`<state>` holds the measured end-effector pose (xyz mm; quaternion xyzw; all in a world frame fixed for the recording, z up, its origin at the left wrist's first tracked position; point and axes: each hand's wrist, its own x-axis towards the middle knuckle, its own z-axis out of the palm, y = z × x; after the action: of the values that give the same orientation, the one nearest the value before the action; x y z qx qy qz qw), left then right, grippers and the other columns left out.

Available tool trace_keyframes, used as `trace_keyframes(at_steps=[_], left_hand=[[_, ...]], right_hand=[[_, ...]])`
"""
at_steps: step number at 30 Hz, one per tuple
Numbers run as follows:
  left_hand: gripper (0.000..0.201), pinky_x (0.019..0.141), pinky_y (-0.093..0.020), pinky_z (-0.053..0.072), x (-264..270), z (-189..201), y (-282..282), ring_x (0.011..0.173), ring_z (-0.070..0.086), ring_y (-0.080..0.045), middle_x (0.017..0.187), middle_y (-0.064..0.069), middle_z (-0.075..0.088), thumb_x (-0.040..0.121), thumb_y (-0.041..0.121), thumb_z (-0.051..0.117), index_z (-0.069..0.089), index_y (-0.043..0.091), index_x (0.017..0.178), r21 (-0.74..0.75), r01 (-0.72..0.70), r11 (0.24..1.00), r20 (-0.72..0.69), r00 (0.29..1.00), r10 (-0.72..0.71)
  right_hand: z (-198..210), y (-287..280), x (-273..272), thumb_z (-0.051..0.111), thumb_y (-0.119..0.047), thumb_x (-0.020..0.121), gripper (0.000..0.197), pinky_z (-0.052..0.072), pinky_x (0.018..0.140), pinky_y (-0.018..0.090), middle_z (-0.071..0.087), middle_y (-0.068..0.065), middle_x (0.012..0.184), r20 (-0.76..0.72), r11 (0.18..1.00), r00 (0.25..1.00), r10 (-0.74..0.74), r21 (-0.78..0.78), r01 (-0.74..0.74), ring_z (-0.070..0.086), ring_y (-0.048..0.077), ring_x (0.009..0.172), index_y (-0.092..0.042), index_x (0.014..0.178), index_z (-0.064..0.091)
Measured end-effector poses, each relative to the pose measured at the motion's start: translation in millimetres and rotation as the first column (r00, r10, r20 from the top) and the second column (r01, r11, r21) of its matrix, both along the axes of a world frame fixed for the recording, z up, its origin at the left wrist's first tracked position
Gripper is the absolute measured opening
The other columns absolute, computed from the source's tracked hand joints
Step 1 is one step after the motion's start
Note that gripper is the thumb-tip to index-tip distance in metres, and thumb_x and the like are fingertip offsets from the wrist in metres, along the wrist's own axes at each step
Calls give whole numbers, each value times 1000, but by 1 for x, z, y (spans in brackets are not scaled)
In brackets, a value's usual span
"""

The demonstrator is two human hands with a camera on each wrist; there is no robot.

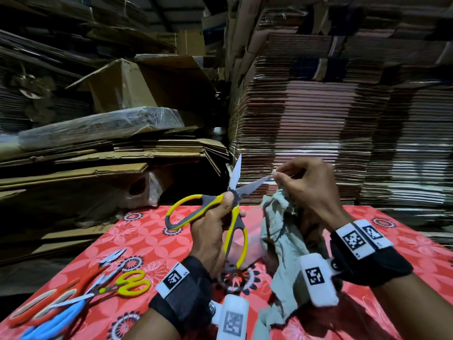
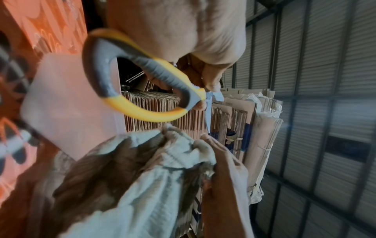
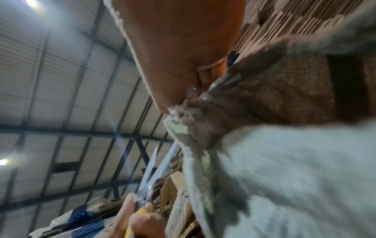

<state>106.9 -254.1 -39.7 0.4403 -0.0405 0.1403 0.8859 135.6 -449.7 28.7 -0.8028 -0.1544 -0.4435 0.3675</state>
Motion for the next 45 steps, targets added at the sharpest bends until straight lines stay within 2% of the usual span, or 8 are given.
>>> trace_keyframes(at_steps=[6, 11, 15, 18, 22, 29, 37, 45], left_hand=[[32, 75, -30, 54, 1, 1, -2, 68, 74, -16, 74, -4, 77, 77, 29, 78, 74, 10, 102, -33, 7, 999, 30, 1000, -6], [11, 79, -32, 55, 4, 0, 0, 68, 73, -15, 73, -3, 77, 93, 22, 73, 75, 11, 92, -76, 20, 997, -11, 1000, -21], [17, 70, -30, 59, 5, 1, -1, 65, 73, -18, 72, -9, 75, 87, 23, 77, 74, 7, 94, -100, 27, 995, -10, 1000, -28], [43, 89, -45, 62, 7, -1, -1, 83, 74, -31, 87, -20, 76, 68, 33, 86, 76, 4, 98, -128, 35, 991, -44, 998, -41], [47, 103, -67, 52, 4, 0, -1, 112, 69, -50, 104, -30, 73, 68, 34, 93, 78, 4, 101, -163, 70, 984, -65, 995, -81], [34, 96, -76, 50, 7, 0, 1, 102, 68, -51, 109, -35, 69, 72, 27, 89, 79, 4, 95, -210, 86, 974, -51, 994, -99], [26, 65, -32, 58, 12, -4, 7, 58, 68, -22, 70, -13, 71, 67, 31, 80, 78, 8, 79, -95, 61, 994, -6, 998, -62], [20, 63, -30, 55, 15, -6, 9, 56, 66, -20, 62, -6, 69, 90, 20, 75, 79, 10, 73, -45, 31, 999, -7, 999, -31]], right_hand=[[11, -3, 1, 82, -23, 88, 3, 56, 77, 26, 80, -8, 86, -22, 950, 966, 256, 192, -248, 75, 8, 83, -21, 90, 82], [10, 6, -2, 70, -11, 97, 11, 49, 76, 24, 73, -7, 93, -94, 898, 902, 422, 176, -402, 66, 7, 85, -21, 100, 71], [2, 16, -2, 62, -35, 102, 17, 47, 75, 22, 71, -15, 91, -140, 907, 897, 420, 89, -411, 64, 3, 85, -23, 95, 72], [1, 24, -8, 67, -58, 93, 37, 52, 81, 33, 76, -11, 91, -209, 896, 872, 442, 148, -419, 69, 8, 86, -23, 88, 78], [-1, 28, -16, 92, -26, 77, 21, 58, 89, 37, 77, -4, 94, -212, 907, 885, 415, 15, -422, 72, 11, 93, -21, 90, 76], [-6, 43, -23, 90, -17, 79, 17, 62, 76, 29, 78, -10, 85, -64, 949, 954, 294, -95, -299, 73, 0, 80, -18, 93, 81], [-10, 41, -16, 84, -16, 82, 10, 50, 65, 6, 77, -14, 78, 29, 993, 995, 100, -58, -99, 70, -6, 70, -22, 90, 85], [-13, 40, -17, 82, -18, 84, 5, 60, 69, 26, 76, -11, 77, 85, 998, 995, 49, -32, -46, 71, 0, 71, -19, 89, 83]])
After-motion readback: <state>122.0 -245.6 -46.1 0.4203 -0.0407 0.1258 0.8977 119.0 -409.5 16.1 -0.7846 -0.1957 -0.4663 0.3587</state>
